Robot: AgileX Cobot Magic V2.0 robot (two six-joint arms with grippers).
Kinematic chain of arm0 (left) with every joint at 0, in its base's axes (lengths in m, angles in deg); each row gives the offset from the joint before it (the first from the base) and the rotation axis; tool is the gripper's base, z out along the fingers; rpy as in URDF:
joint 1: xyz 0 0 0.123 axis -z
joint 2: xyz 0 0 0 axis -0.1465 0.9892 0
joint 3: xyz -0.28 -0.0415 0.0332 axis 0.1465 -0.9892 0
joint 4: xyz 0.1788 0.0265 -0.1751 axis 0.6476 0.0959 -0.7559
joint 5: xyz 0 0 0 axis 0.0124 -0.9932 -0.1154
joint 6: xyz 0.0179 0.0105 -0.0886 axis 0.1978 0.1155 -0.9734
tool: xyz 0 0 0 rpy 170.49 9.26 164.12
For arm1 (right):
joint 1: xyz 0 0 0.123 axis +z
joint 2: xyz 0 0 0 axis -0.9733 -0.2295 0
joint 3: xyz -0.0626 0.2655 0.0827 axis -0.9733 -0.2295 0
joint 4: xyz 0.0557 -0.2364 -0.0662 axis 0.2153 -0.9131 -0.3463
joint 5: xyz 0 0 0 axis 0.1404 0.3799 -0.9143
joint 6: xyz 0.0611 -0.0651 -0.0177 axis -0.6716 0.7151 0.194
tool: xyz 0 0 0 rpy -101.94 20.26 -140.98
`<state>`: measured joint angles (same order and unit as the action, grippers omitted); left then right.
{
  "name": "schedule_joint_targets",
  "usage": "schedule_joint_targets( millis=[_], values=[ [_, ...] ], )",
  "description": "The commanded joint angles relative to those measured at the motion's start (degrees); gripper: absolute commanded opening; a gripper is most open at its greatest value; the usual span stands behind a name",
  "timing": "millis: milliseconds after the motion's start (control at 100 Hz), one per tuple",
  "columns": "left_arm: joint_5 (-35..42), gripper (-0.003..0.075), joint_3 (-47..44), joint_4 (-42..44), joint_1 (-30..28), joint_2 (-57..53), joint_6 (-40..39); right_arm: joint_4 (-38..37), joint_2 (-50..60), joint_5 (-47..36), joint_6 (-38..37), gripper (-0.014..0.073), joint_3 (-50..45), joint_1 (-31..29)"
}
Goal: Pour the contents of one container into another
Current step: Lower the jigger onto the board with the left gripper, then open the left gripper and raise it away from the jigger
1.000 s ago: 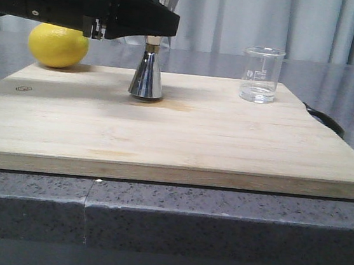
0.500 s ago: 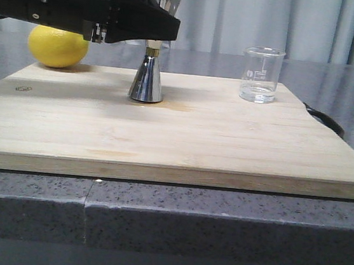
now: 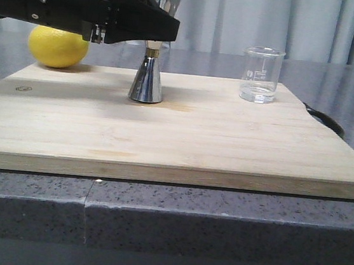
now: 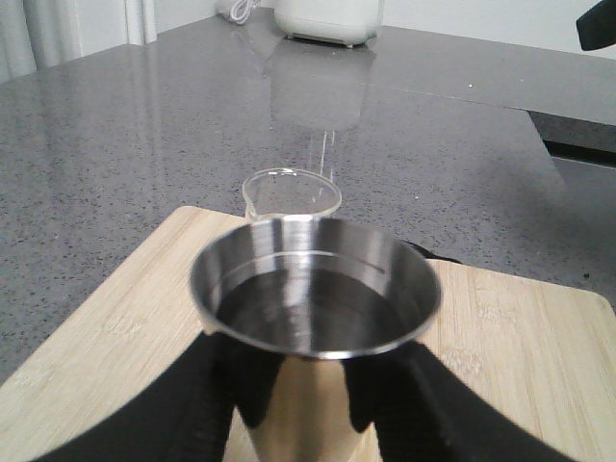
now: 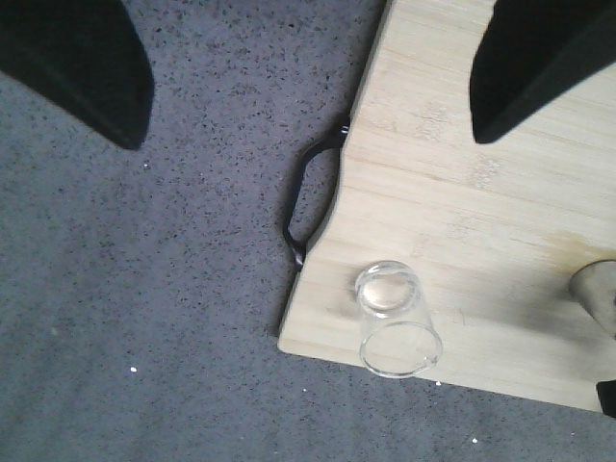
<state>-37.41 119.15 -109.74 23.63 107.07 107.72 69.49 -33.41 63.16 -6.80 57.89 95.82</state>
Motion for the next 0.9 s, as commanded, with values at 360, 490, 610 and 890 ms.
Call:
schedule_joint_targets(
  millis=[360,490,610,890],
  values=[
    [-5.6,0.0364,1.6,-1.5,0.4,-2.5,-0.4,-1.1,0.4,-4.4,0.4,0.0605,1.4,-0.3],
    [-5.5,0.0399,1.6,-1.3,0.4,-2.5,-0.4,-1.1,0.4,-4.4,0.4,0.0605,1.4,-0.3],
    [-4.8,0.0487,1.6,-1.1,0.4,-2.6,-1.5,-1.1,0.4,-4.4,0.4,0.0605,1.4,-0.3],
    [4.7,0.0582,4.4,16.2,0.4,-8.0,-14.7,-1.1,0.4,-4.3,0.4,0.0605,1.6,-0.3]
  ],
)
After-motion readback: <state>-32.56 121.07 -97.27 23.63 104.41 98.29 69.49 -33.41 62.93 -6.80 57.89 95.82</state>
